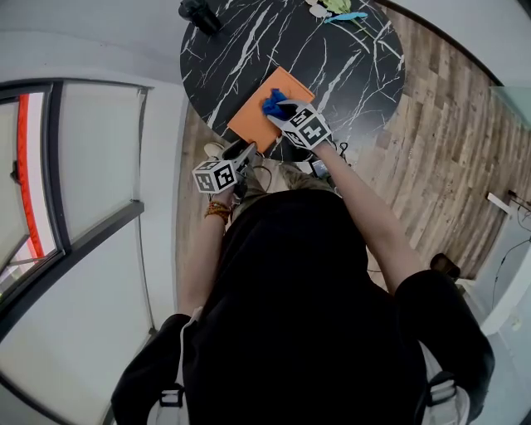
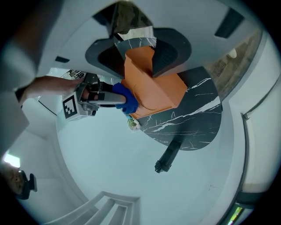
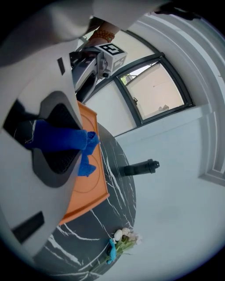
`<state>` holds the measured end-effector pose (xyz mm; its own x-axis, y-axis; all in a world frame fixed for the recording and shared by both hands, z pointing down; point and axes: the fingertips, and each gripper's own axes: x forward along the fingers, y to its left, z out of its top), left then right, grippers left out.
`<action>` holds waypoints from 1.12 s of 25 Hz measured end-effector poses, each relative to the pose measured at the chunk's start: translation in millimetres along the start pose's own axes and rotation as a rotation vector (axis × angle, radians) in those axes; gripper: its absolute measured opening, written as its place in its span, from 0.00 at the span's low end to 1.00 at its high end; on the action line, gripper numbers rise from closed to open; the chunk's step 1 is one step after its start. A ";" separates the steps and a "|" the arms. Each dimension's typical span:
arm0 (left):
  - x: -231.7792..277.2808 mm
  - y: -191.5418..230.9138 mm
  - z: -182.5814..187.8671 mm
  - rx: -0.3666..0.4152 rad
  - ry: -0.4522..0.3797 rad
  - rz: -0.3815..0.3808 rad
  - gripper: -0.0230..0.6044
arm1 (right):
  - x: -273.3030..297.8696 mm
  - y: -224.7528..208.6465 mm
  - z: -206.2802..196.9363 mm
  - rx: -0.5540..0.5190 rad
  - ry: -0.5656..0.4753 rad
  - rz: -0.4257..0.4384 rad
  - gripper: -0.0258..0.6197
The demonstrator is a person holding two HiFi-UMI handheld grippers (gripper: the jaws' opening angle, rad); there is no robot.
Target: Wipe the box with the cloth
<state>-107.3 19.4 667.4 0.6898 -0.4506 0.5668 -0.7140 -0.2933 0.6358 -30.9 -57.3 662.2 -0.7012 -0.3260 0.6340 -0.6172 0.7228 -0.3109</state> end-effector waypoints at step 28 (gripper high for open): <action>-10.4 5.5 22.4 -0.127 -0.126 -0.035 0.34 | -64.5 -76.6 -16.0 0.083 -0.097 -0.175 0.22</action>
<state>-121.1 3.5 653.3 0.6878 -0.5460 0.4783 -0.6633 -0.2052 0.7197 67.3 -81.9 656.4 -0.6095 -0.5025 0.6132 -0.7569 0.5989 -0.2616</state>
